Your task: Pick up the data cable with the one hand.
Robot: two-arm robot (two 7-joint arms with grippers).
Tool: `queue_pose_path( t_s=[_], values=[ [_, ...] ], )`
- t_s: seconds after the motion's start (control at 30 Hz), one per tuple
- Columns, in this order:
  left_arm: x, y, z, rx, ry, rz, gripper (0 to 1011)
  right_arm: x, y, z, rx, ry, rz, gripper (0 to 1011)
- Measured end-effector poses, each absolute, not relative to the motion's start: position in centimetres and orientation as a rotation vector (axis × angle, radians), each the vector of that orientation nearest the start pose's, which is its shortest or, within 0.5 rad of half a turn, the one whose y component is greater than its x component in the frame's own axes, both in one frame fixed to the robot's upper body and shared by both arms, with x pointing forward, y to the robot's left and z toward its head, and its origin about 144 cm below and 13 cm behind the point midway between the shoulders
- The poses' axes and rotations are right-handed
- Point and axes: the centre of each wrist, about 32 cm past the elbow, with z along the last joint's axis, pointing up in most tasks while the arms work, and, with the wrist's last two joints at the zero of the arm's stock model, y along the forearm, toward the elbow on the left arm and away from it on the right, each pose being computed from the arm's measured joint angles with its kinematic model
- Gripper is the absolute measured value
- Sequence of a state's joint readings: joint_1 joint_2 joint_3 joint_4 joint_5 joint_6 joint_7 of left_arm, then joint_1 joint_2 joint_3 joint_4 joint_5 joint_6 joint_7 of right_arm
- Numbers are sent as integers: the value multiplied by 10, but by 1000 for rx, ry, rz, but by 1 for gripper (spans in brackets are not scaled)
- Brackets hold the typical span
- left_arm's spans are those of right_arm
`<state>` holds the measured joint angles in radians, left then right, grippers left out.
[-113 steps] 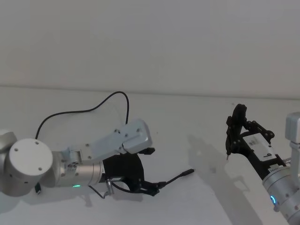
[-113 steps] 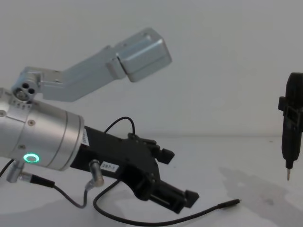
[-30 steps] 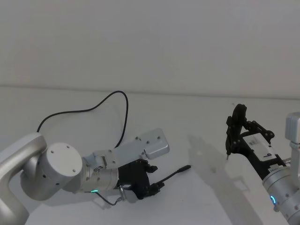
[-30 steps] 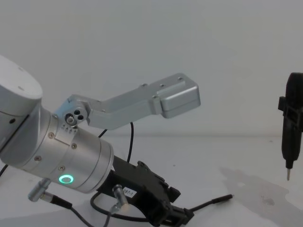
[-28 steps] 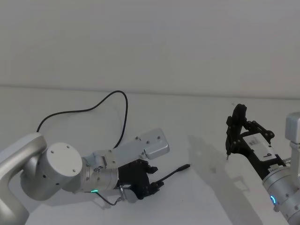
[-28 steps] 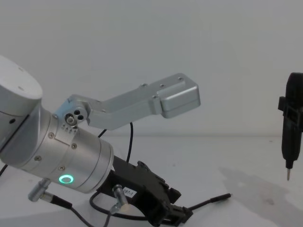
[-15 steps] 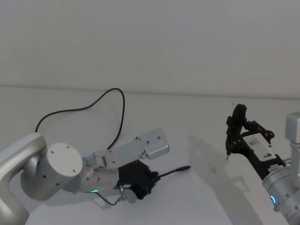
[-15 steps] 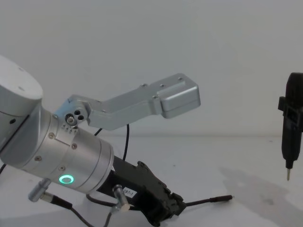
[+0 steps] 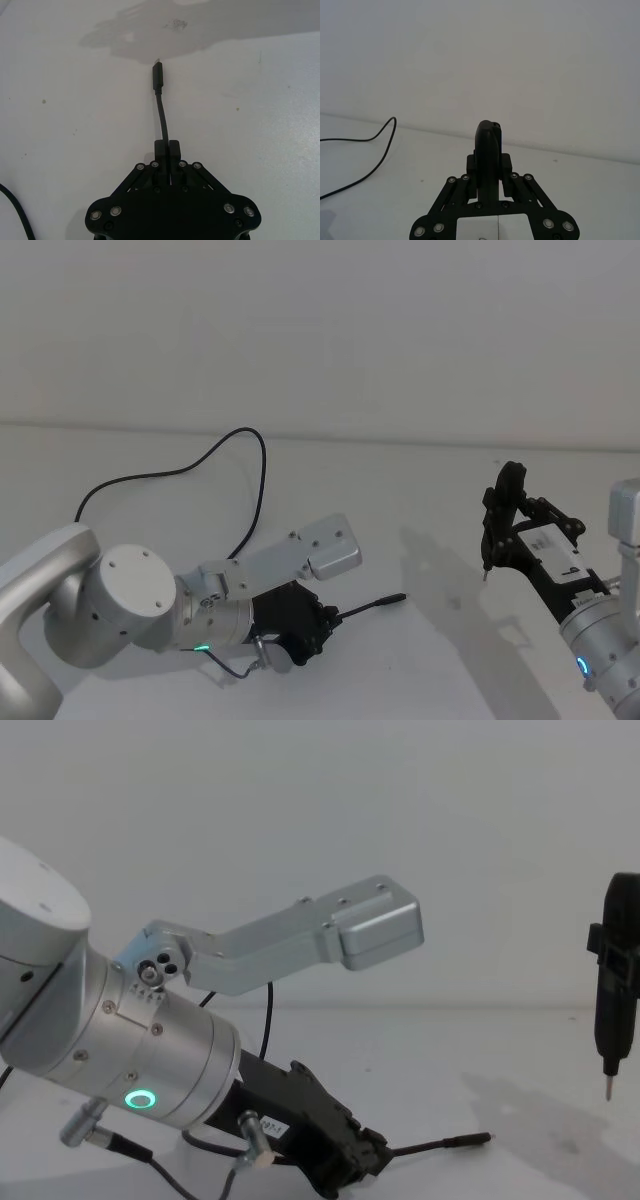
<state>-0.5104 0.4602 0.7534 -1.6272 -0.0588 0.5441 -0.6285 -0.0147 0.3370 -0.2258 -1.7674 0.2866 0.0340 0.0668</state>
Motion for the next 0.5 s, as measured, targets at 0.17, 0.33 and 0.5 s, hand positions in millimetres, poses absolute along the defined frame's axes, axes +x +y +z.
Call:
queue_pose_path(
  t_s=[0.17,0.33,0.5],
  values=[
    [513,154,1247,690,-157,439,47,443,-236,1192,33,-85,-1228,268],
    [513,156,1249,676,-168,435,47,441,-232,1197,56,-100,-1226,268],
    [511,160,1253,652,-178,428,47,440,-227,1203,87,-110,-1223,268]
  ],
)
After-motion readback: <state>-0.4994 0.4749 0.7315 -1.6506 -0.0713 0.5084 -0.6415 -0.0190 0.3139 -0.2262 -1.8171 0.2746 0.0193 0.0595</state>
